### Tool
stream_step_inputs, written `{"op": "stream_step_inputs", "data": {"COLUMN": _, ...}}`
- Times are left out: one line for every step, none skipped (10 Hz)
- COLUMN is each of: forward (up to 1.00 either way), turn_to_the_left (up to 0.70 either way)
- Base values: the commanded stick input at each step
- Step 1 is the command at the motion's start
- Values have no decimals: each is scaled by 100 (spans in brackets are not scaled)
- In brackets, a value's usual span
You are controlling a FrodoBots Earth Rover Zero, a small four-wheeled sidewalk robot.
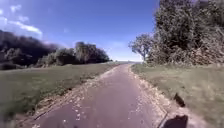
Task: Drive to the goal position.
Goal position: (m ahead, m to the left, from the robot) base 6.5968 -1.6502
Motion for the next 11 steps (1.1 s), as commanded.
{"op": "stream_step_inputs", "data": {"forward": 100, "turn_to_the_left": 0}}
{"op": "stream_step_inputs", "data": {"forward": 100, "turn_to_the_left": 0}}
{"op": "stream_step_inputs", "data": {"forward": 100, "turn_to_the_left": 0}}
{"op": "stream_step_inputs", "data": {"forward": 99, "turn_to_the_left": 0}}
{"op": "stream_step_inputs", "data": {"forward": 99, "turn_to_the_left": 0}}
{"op": "stream_step_inputs", "data": {"forward": 100, "turn_to_the_left": -2}}
{"op": "stream_step_inputs", "data": {"forward": 99, "turn_to_the_left": -40}}
{"op": "stream_step_inputs", "data": {"forward": 99, "turn_to_the_left": -39}}
{"op": "stream_step_inputs", "data": {"forward": 100, "turn_to_the_left": -37}}
{"op": "stream_step_inputs", "data": {"forward": 99, "turn_to_the_left": 0}}
{"op": "stream_step_inputs", "data": {"forward": 100, "turn_to_the_left": 0}}
